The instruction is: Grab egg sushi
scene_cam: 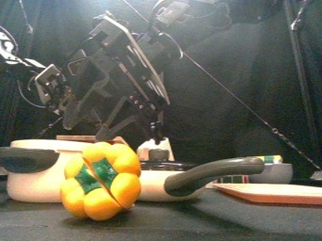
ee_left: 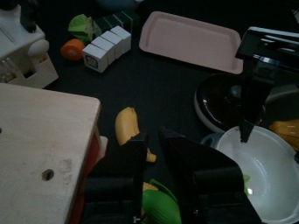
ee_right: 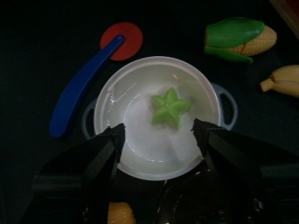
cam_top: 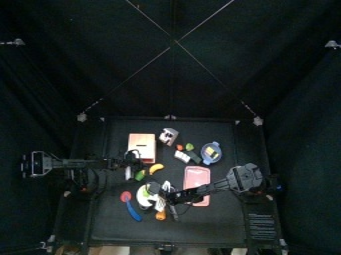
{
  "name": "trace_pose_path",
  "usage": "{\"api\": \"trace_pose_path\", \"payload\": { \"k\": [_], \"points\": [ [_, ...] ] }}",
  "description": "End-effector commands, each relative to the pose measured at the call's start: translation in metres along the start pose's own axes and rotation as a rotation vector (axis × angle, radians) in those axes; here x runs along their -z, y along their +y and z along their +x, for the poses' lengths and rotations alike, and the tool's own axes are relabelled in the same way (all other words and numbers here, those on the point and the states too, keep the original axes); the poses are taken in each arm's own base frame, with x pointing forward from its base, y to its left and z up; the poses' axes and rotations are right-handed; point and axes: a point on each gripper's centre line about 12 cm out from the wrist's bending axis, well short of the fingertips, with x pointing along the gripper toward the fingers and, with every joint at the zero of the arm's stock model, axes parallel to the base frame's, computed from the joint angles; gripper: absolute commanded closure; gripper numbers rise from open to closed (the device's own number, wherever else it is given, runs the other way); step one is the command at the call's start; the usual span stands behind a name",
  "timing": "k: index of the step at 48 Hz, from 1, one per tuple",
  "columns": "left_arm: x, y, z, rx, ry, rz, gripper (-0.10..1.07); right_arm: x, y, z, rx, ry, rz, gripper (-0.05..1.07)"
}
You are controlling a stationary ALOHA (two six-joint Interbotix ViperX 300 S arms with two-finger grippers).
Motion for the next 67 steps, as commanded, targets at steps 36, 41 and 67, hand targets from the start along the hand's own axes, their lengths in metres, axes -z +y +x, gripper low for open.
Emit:
{"api": "trace_pose_path", "payload": {
  "k": [36,41,67],
  "points": [
    [-0.004,0.0,0.0,0.001,-0.014,-0.001,0.35,-0.019,-0.122,-0.142,0.406,0.051,0.366,0.09],
    [-0.005,0.0,0.0,0.001,-0.015,-0.001,0.35,-0.018,-0.139,-0.156,0.419,0.056,0.436,0.09],
    [-0.006,0.0,0.0,0.001,-0.018,0.0,0.35,-0.022,-0.2,-0.193,0.436,0.226,0.501,0.09]
  ]
}}
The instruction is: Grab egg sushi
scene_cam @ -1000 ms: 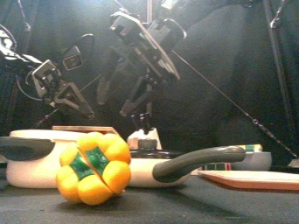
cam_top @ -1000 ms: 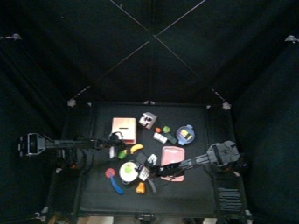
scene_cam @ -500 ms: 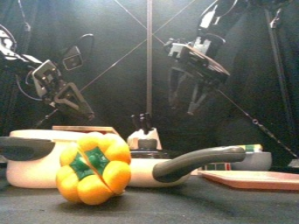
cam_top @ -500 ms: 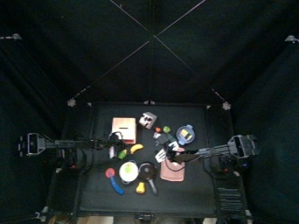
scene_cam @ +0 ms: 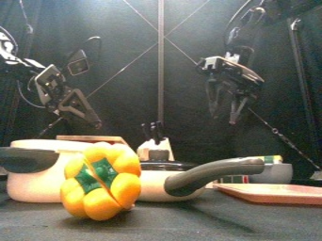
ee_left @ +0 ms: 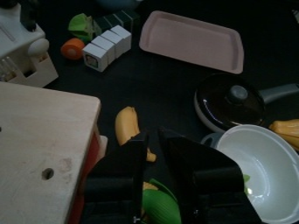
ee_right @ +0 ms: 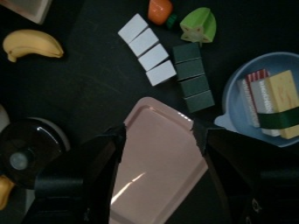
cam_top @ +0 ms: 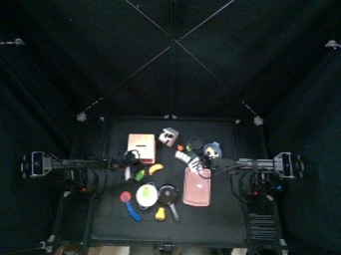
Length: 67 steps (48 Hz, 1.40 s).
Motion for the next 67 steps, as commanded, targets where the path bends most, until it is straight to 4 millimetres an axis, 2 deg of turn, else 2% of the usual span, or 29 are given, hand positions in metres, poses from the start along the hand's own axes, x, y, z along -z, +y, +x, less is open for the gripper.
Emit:
{"api": "trace_pose_path", "payload": {
  "k": [1,13,24,35,43,56,67],
  "points": [
    [-0.007,0.0,0.0,0.0,-0.019,0.003,0.35,-0.016,-0.005,-0.014,-0.025,-0.028,-0.015,0.09],
    [-0.006,0.0,0.001,0.0,-0.016,0.002,0.35,-0.028,-0.047,-0.003,0.088,0.007,-0.147,0.09],
    [-0.006,0.0,0.001,0.0,-0.016,0.0,0.35,-0.021,-0.081,0.014,0.157,0.101,-0.287,0.08],
    [-0.006,0.0,0.001,0.0,-0.016,0.0,0.35,-0.02,-0.11,0.023,0.166,0.102,-0.305,0.07],
    [-0.005,0.0,0.0,0.0,-0.015,0.002,0.35,-0.017,-0.122,0.032,0.13,0.091,-0.302,0.07],
    [-0.005,0.0,0.0,0.0,-0.015,0.0,0.35,-0.01,-0.127,0.046,0.061,0.067,-0.287,0.07],
    [-0.005,0.001,0.0,-0.003,-0.015,-0.001,0.35,-0.007,-0.136,0.058,0.093,0.094,-0.294,0.07]
  ]
}}
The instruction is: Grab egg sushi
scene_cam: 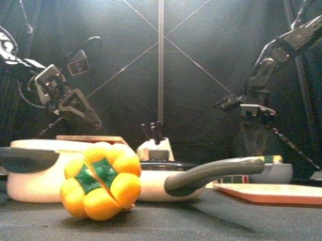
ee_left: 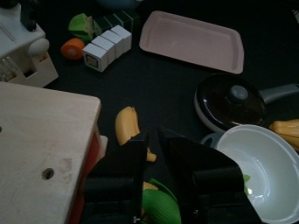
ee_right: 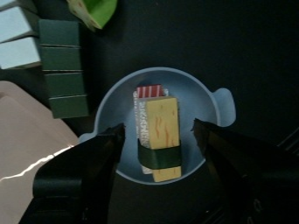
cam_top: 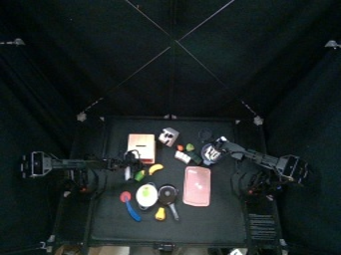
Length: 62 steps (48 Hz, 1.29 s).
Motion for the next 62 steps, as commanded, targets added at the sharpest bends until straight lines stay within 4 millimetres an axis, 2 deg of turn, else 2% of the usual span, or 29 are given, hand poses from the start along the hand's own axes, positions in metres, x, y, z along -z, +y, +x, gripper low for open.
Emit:
{"api": "trace_pose_path", "payload": {
  "k": [1,16,42,55,62],
  "points": [
    [-0.005,0.001,0.0,-0.001,-0.015,-0.001,0.35,-0.003,-0.004,0.0,0.011,-0.017,-0.003,0.07],
    [-0.004,0.001,0.001,-0.002,-0.012,-0.003,0.35,-0.001,-0.001,0.017,0.01,0.007,-0.019,0.09],
    [-0.004,0.001,0.001,-0.002,-0.008,0.0,0.35,0.0,0.002,0.027,0.003,0.013,-0.025,0.13],
    [-0.004,0.001,0.001,-0.004,-0.008,-0.002,0.35,-0.003,0.001,0.021,0.006,0.004,-0.022,0.14],
    [-0.003,0.002,0.001,-0.004,-0.005,-0.003,0.35,-0.007,-0.001,0.004,0.009,-0.02,-0.013,0.13]
  ]
}}
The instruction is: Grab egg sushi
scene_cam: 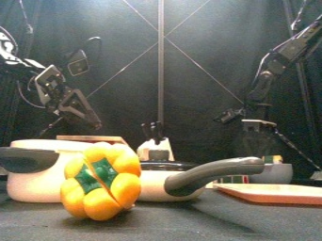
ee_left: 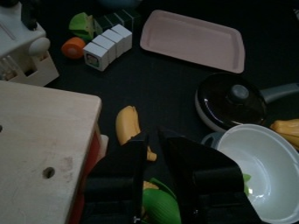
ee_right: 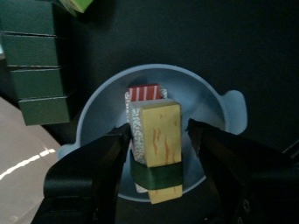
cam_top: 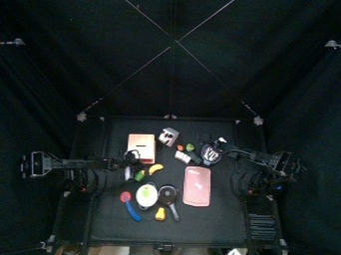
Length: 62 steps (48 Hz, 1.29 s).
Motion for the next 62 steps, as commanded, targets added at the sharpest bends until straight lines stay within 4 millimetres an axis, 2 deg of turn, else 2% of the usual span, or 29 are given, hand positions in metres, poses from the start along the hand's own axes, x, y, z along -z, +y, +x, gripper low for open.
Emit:
{"api": "trace_pose_path", "payload": {
  "k": [1,9,15,23,62],
  "points": [
    [-0.004,0.001,0.001,-0.002,-0.012,-0.003,0.35,-0.012,-0.003,-0.028,-0.008,-0.086,0.018,0.13],
    [-0.003,0.001,0.0,-0.003,-0.009,-0.002,0.35,-0.002,-0.009,-0.055,-0.008,-0.124,0.039,0.13],
    [-0.003,0.001,0.0,-0.003,-0.011,-0.002,0.35,0.018,-0.011,-0.061,-0.003,-0.078,0.047,0.13],
    [-0.004,0.001,0.001,-0.003,-0.011,-0.001,0.35,0.035,-0.007,-0.055,-0.034,-0.047,0.063,0.13],
    [-0.003,0.002,0.001,-0.007,-0.007,-0.005,0.35,0.039,0.001,-0.023,-0.042,-0.024,0.026,0.13]
  ]
}}
